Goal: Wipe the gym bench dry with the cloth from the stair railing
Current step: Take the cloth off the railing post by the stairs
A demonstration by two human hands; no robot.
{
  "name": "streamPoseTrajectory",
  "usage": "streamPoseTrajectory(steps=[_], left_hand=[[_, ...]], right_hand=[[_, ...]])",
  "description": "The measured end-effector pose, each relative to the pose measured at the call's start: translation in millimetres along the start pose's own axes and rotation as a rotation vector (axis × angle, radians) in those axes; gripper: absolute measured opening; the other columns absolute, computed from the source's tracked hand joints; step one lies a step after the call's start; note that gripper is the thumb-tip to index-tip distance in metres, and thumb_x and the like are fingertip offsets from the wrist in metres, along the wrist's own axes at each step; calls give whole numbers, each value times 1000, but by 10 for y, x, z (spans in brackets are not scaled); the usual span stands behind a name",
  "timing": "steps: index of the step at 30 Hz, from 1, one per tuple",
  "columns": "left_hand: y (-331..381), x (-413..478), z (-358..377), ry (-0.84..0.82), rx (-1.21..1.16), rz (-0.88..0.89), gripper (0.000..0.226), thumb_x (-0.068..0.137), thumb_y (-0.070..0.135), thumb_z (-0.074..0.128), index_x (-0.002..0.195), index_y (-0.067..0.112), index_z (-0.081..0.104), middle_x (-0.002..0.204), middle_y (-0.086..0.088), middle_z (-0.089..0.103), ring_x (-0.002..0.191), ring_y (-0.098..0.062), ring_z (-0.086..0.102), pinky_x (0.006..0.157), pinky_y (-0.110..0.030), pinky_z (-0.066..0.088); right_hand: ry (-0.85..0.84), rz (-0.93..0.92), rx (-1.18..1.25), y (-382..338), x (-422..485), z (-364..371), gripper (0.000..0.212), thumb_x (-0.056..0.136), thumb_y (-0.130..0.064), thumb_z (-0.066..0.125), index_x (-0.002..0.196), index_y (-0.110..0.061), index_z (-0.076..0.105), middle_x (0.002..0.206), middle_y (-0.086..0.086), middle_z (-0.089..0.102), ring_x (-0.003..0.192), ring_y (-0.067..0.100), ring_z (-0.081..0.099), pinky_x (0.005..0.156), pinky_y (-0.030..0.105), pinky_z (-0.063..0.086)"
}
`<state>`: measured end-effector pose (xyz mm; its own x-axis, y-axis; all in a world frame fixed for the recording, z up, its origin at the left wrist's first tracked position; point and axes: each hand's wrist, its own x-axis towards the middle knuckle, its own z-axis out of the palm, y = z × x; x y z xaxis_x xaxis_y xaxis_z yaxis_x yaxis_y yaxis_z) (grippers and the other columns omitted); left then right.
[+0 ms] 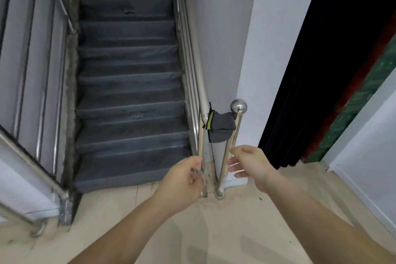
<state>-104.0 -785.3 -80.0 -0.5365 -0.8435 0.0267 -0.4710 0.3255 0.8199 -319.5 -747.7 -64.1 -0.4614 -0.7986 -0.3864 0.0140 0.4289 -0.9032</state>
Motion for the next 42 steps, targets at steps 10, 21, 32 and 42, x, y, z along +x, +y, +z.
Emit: streamPoseTrajectory(steps=[10, 21, 32, 42], left_hand=[[-833, 2784, 184, -231, 85, -25, 32, 91, 21, 59, 122, 25, 64, 105, -2, 65, 82, -13, 67, 84, -34, 59], [-910, 4785, 1072, -488, 516, 168, 42, 94, 28, 54, 135, 18, 57, 147, 0, 44, 131, -23, 43, 105, -41, 46], [-1350, 5026, 1276, -320, 393, 280, 33, 81, 32, 63, 112, 22, 71, 119, 9, 60, 108, -13, 54, 92, -32, 53], [-1263, 4897, 812, -415, 66, 269, 70, 78, 48, 71, 142, 28, 50, 150, 26, 35, 142, -1, 35, 115, -29, 38]], right_hand=[[142, 76, 53, -356, 2515, 83, 23, 102, -27, 58, 113, -9, 67, 92, 12, 70, 80, 24, 67, 67, 33, 58], [315, 306, 58, -217, 3960, -178, 28, 93, -31, 66, 96, -3, 68, 89, 7, 65, 87, 25, 59, 78, 38, 50], [242, 339, 54, 45, 4263, -201, 44, 78, -45, 84, 73, -3, 72, 59, 5, 65, 54, 16, 60, 56, 36, 51], [185, 368, 489, -580, 4062, 199, 31, 86, -27, 65, 106, -6, 76, 102, 19, 78, 94, 27, 73, 75, 39, 58]])
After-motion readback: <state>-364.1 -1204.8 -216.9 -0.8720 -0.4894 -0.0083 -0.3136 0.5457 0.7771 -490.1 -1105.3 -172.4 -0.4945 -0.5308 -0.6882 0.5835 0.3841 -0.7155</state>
